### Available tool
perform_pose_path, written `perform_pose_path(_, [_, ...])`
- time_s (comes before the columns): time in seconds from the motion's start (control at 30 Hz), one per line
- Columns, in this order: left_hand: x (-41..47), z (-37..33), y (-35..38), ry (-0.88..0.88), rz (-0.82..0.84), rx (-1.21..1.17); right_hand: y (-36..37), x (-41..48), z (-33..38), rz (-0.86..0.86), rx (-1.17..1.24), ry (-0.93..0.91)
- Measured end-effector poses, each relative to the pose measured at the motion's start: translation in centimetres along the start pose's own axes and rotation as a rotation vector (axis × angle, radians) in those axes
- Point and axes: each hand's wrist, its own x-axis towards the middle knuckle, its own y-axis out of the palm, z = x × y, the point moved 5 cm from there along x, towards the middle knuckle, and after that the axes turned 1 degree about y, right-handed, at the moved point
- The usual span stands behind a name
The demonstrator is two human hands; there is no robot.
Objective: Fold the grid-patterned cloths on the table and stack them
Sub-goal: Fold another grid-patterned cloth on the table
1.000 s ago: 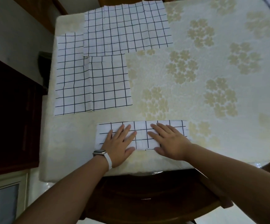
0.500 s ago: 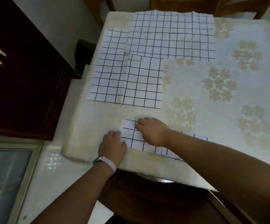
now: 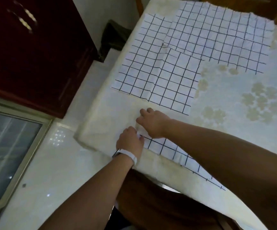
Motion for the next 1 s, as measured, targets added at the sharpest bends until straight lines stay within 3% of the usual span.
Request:
perform_pose_path(0.2, [0.2,-0.7,0.1,0.015,-0.005,-0.028,0.0,0.7,-0.1,0.066,0.137,0.066])
perform_pose_path(0.4, [-0.8,-0.5,0.0,0.016,-0.010,-0.131,-1.2,0.1,-0.7,-0.009,0.078,0.034])
perform_pose_path(0.53, [-0.8,-0.3,-0.3,0.065,-0.003,-0.070,-2.0,-0.8,-0.9,-0.008,0.132,0.028])
perform_pose_path(0.73, [0.7,-1.5,-3.0,0.088,-0.015,-0.097,-2.5,-2.9,-3.2,-0.038,0.344,0.184])
perform_pose_path(1.0, [4.1,-10.8,-4.5,0.420,-0.048,0.026,-2.3,-9.1,-9.3,-0.258,0.551,0.469])
